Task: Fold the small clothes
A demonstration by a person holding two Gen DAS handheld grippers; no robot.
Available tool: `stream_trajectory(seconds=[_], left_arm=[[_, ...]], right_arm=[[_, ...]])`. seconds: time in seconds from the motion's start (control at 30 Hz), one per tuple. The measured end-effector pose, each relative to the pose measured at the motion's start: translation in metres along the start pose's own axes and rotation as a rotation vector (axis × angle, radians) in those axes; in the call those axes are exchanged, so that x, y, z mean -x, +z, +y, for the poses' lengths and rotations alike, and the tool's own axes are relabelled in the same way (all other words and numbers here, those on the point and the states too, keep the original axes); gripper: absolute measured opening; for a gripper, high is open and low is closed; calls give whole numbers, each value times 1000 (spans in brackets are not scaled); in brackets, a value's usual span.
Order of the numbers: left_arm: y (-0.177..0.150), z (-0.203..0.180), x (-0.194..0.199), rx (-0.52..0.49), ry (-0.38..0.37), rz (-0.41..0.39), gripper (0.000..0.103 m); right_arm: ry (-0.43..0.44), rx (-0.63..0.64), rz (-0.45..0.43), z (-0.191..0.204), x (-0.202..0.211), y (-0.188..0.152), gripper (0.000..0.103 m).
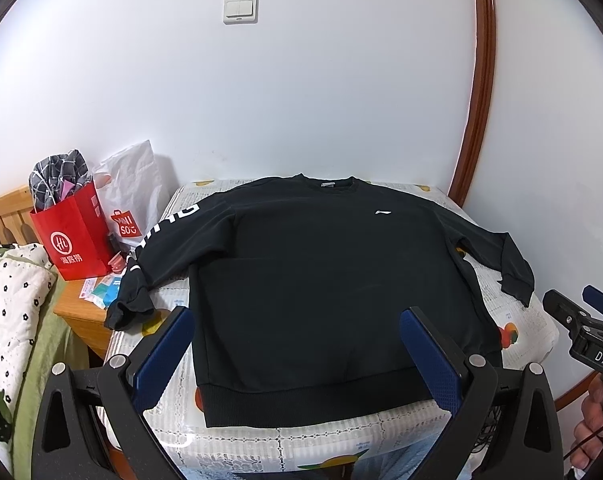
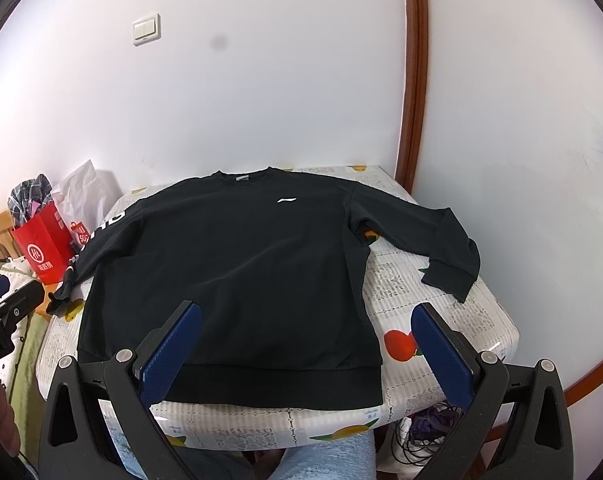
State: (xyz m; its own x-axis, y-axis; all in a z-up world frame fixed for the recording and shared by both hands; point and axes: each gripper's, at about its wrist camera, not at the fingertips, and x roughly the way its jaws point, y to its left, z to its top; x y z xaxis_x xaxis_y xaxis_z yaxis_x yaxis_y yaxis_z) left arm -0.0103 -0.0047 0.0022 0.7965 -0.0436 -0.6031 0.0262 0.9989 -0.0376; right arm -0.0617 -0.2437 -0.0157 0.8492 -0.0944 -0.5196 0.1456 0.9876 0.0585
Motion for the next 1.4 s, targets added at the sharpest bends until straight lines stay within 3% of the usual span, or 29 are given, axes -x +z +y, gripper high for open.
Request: stream_trajectory(seconds=[0.87,1.17,1.4], left_arm=[[5,6,-9,2,8,-4,103],[-4,31,-63,15,19,62,103],[-23,71,-113,46,117,144,102]], right_arm=[[0,5,-15,2,-1,-1,103],[10,43,21,20,-41,-8,103],[21,81,112,35,-95,-17,103]])
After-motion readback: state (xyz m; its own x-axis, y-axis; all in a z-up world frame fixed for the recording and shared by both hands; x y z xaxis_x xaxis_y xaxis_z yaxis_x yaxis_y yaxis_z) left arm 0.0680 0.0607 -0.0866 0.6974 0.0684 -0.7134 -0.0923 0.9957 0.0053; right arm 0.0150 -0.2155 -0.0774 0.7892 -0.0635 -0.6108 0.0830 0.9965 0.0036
